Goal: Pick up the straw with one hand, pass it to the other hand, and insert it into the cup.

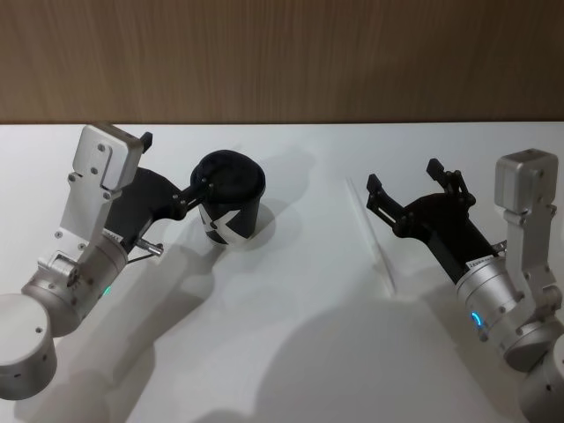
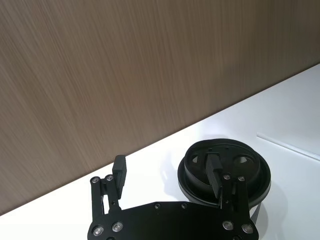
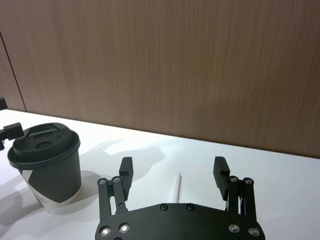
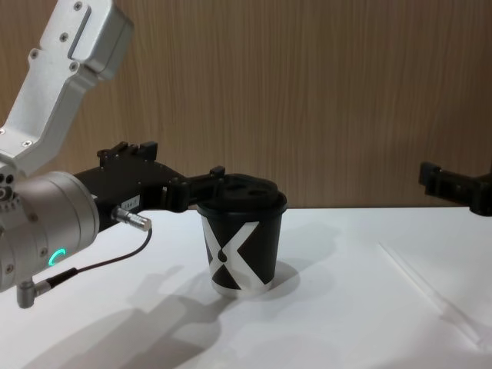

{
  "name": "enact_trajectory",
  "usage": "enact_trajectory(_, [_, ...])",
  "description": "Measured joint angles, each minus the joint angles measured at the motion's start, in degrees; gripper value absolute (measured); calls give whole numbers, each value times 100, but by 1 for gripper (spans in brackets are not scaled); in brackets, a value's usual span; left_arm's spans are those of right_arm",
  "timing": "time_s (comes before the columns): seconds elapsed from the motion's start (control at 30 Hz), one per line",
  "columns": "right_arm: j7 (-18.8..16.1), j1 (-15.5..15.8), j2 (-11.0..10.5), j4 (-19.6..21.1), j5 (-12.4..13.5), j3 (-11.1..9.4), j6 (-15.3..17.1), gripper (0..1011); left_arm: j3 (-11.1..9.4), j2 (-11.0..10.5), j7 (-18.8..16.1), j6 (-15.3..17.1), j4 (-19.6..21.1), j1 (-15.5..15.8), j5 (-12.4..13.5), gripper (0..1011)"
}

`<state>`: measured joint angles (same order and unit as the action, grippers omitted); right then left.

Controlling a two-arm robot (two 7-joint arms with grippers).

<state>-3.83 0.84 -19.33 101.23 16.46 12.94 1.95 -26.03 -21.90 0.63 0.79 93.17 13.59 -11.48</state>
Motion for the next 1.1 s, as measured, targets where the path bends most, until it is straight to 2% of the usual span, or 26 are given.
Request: enact_trajectory(1.1, [0,0,0,0,0,0,0,1001,0,0,0,0,0,0,0,1000])
